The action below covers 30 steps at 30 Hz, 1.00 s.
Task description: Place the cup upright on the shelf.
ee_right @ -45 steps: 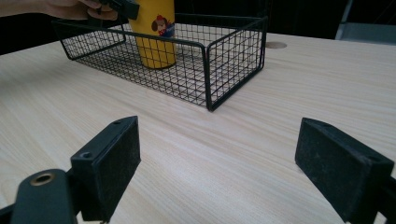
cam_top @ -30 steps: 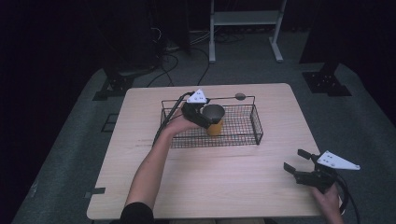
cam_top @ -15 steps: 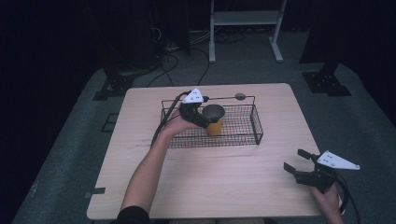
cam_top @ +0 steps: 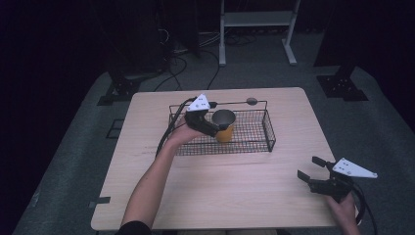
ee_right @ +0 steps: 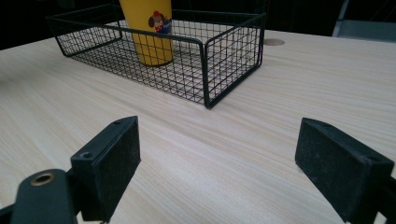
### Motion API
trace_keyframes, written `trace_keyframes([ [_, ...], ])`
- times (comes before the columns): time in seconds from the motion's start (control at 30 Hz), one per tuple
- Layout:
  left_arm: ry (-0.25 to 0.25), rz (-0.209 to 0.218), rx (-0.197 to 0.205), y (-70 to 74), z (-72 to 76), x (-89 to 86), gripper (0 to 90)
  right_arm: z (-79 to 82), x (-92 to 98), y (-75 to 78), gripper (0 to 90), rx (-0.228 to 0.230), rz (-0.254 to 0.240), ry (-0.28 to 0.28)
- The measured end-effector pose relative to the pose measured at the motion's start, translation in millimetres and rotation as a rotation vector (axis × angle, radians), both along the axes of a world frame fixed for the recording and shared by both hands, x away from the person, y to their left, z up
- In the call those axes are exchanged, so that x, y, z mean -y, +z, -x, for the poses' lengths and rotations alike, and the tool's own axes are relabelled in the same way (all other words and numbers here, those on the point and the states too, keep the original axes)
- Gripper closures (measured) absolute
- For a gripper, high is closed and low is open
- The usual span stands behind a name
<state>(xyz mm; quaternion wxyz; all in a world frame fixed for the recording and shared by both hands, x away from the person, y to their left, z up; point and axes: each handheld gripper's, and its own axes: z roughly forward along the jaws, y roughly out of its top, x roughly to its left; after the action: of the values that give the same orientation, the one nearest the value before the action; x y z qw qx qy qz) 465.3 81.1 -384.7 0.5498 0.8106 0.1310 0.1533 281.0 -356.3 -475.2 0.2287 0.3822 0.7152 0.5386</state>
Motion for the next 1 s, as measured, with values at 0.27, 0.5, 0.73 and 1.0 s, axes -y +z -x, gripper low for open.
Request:
trace_keyframes([
  [0.27,-0.013,0.026,0.018,5.5,13.0,-4.4,1.6,-0.1,0.2,0.0,13.1,0.0,-0.001,0.0],
  [0.5,-0.021,0.038,0.035,5.9,26.2,-6.5,1.7,-0.1,0.3,0.0,13.1,0.0,-0.001,0.0],
  [0.73,-0.041,0.033,0.033,1.7,36.6,-7.4,1.8,-0.1,0.4,0.0,13.1,-0.002,-0.003,-0.002],
  [1.0,-0.046,0.054,0.021,-5.0,43.9,-13.8,1.8,-0.2,0.6,0.0,13.1,-0.003,-0.004,-0.003],
])
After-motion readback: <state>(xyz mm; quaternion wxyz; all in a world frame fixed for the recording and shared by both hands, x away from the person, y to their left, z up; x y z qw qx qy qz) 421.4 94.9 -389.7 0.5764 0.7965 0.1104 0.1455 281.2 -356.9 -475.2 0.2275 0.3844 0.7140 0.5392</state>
